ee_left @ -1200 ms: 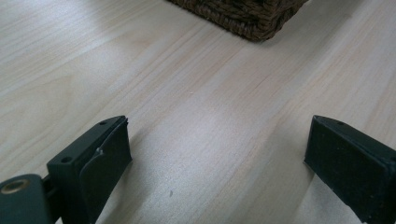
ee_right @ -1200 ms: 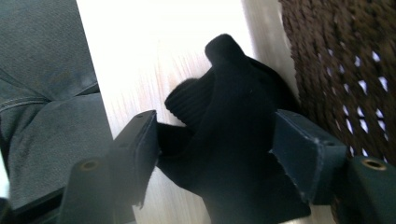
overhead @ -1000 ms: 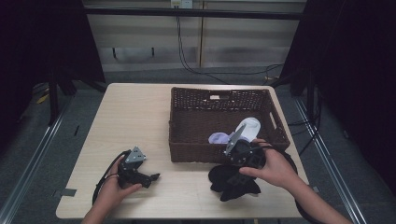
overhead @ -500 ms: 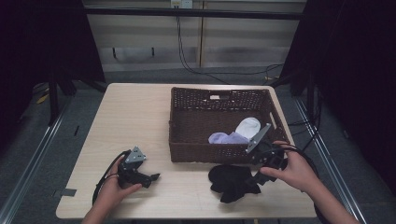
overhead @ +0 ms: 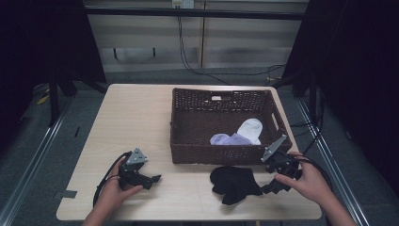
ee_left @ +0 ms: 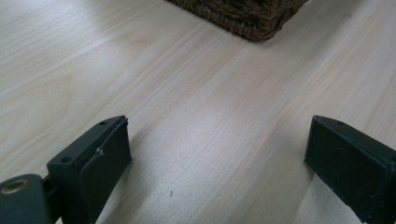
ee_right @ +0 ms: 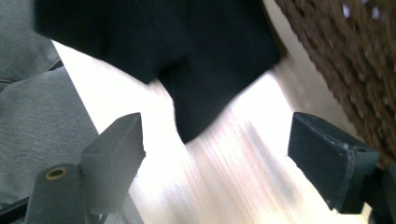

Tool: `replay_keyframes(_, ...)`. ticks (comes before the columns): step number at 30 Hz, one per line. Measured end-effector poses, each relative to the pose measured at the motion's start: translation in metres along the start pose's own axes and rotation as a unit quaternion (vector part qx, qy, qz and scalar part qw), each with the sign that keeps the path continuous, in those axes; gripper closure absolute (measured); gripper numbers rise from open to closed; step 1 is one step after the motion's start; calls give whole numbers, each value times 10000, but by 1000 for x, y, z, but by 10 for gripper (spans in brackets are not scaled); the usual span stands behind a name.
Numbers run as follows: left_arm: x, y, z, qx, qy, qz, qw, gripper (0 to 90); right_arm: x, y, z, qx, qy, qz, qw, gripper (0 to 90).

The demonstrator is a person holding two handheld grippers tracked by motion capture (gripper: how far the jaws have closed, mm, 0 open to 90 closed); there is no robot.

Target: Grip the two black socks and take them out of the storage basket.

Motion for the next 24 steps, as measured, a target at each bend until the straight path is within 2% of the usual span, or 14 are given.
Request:
replay_keyframes(1, 0, 0, 0, 1, -2, -1, 10000, 60, 2, 4, -7, -31, 50, -105, 9999, 177)
replay_keyframes(3, 0, 0, 0, 1, -1, 0, 10000, 60, 5, 8, -13, 64, 135, -72, 9999, 171)
replay_keyframes(6, 0, 0, 0, 2, -2, 0, 10000, 60, 8, 15, -23, 127, 227, -146, 9996, 173)
replay_keyframes(10, 0, 0, 0, 1, -3, 0, 10000, 60, 10, 24, -36, 348, 467, -144, 9982, 171)
replay_keyframes(15, 0, 0, 0, 2, -2, 1, 10000, 60, 12, 30, -49, 693, 572, -314, 9955, 172)
replay_keyframes(19, 0, 0, 0, 2, -2, 1, 10000, 60, 12, 35, -54, 814, 555, -353, 9945, 167)
replay_keyframes(20, 0, 0, 0, 1, -3, 2, 10000, 61, 11, 39, -56, 879, 451, -461, 9940, 151)
replay_keyframes(21, 0, 0, 0, 1, 1, 2, 10000, 60, 10, 39, -57, 913, 451, -467, 9937, 153)
replay_keyframes(24, 0, 0, 0, 1, 0, 3, 10000, 61, 8, 43, -60, 1209, 283, -662, 9900, 135)
Point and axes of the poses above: each handheld gripper's, and its own axes: y roughly forward along the jaws, z roughly out of its top, x roughly to its right, the point moved 1 cm from there along y, roughly forward along the jaws, and after that the axes turned 10 degrees about -y, right-handed, at the moved point
